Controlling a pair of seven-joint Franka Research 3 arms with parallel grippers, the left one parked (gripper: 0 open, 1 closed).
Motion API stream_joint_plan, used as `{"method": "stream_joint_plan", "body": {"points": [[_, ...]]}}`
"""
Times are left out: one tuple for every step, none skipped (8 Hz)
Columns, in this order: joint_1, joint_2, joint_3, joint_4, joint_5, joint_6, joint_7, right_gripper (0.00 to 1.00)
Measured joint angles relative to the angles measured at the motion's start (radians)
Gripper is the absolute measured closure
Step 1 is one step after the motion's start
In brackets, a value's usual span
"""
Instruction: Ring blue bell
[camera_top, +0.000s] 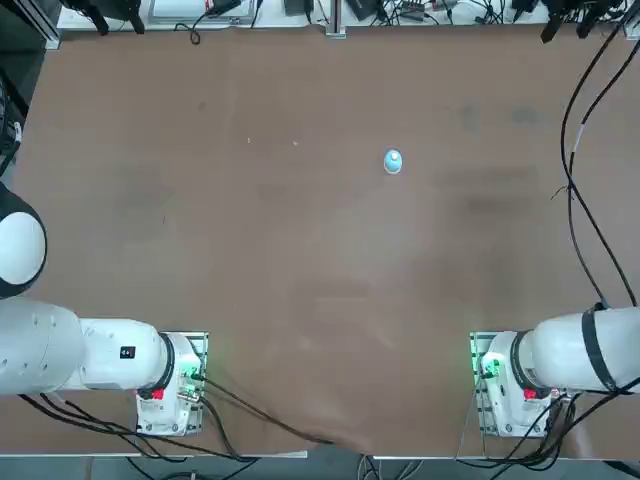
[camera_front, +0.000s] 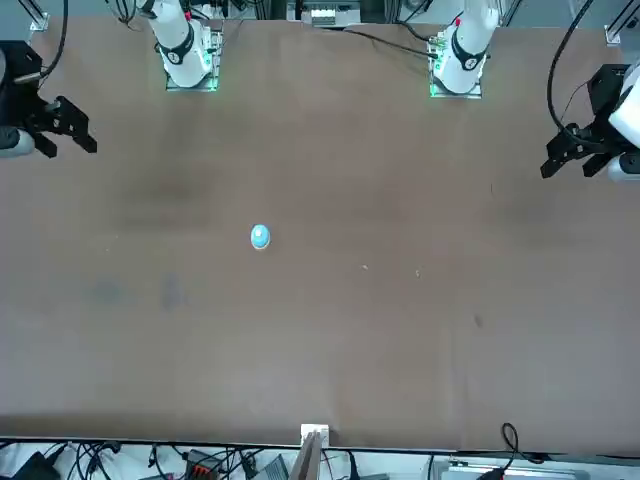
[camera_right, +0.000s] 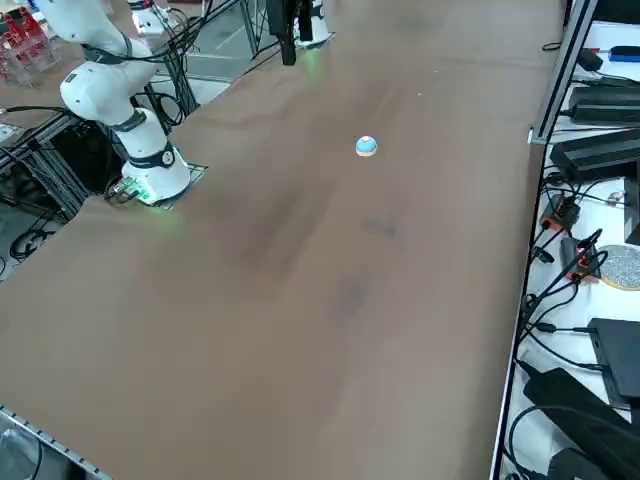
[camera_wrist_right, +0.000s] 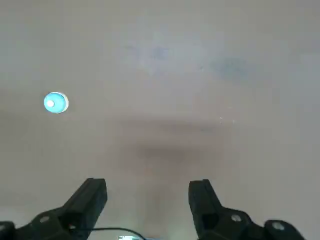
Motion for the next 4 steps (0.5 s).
{"method": "stream_joint_plan", "body": {"points": [[0.0, 0.007, -0.001, 0.0, -0.001, 0.0, 0.007, 0.0], [0.0, 0.013, -0.001, 0.0, -0.002, 0.002, 0.013, 0.0], [-0.001, 0.017, -0.002, 0.0, -0.002, 0.005, 0.017, 0.0], [-0.002, 0.019, -0.002, 0.0, -0.002, 0.005, 0.019, 0.0]]}}
